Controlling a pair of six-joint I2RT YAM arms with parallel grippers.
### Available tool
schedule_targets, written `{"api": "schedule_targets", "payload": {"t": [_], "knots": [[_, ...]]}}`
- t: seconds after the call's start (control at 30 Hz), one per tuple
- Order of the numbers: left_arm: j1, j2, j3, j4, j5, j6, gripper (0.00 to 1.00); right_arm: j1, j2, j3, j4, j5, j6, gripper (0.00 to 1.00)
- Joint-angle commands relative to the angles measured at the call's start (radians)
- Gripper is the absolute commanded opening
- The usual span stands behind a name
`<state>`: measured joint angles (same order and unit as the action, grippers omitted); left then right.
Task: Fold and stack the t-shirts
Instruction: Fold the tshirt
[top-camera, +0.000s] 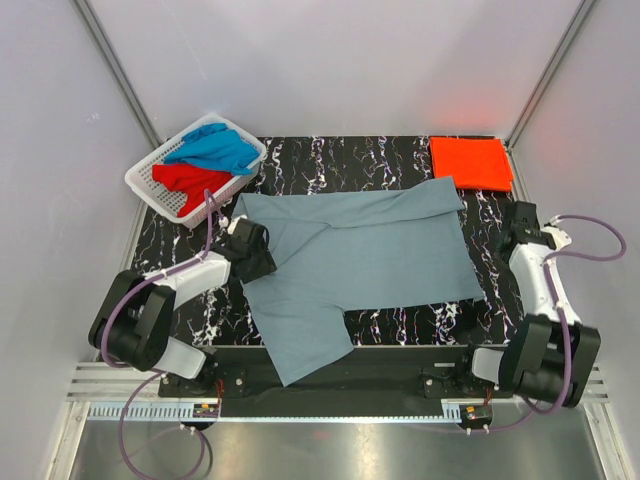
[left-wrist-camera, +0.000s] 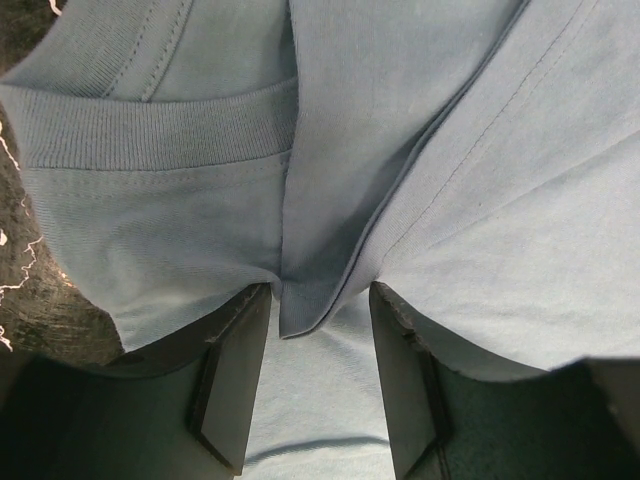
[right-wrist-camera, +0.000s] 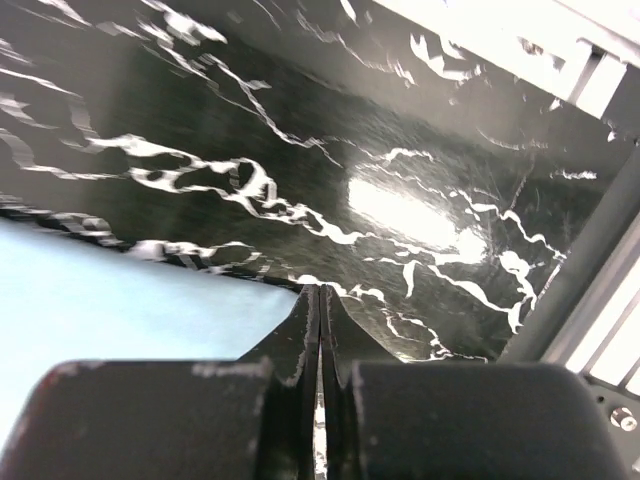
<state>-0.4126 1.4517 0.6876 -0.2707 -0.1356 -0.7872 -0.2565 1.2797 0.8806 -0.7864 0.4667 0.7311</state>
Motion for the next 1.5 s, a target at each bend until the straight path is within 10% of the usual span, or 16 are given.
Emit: {"api": "schedule_targets", "payload": {"t": [0.0,0.07,0.2,0.67,1.03,1.23,1.47], "knots": [[0.0,0.062,-0.026,-0.041,-0.042,-0.001,0.51,0.013,-0.062,-0.023,0.035,0.061,-0.01,0.0],[0.0,0.056,-0.023,-0.044,-0.041,0.0,0.51,0.013,-0.045,-0.031,0.048,0.003,-0.006,0.02],[0.0,0.033,0.001,-0.077,-0.062,0.009,0.51,0.01,0.061,0.023,0.053,-0.204,0.001,0.44],[0.001,-0.059,0.147,-0.067,-0.049,0.046,0.55,-0.043,0.513,0.297,0.417,-0.783,-0.288,0.63],[0.037,0.2,0.25,-0.065,0.022,0.065,0.55,-0.112,0.88,0.601,0.38,-1.183,-0.556,0.67],[0.063,0.219,0.241,-0.073,0.005,0.065,0.54,-0.107,0.768,0.548,0.525,-1.26,-0.481,0.33],[0.067,0.207,0.233,-0.062,-0.006,0.059,0.54,0.032,0.665,0.616,0.451,-1.222,-0.473,0.28]]}}
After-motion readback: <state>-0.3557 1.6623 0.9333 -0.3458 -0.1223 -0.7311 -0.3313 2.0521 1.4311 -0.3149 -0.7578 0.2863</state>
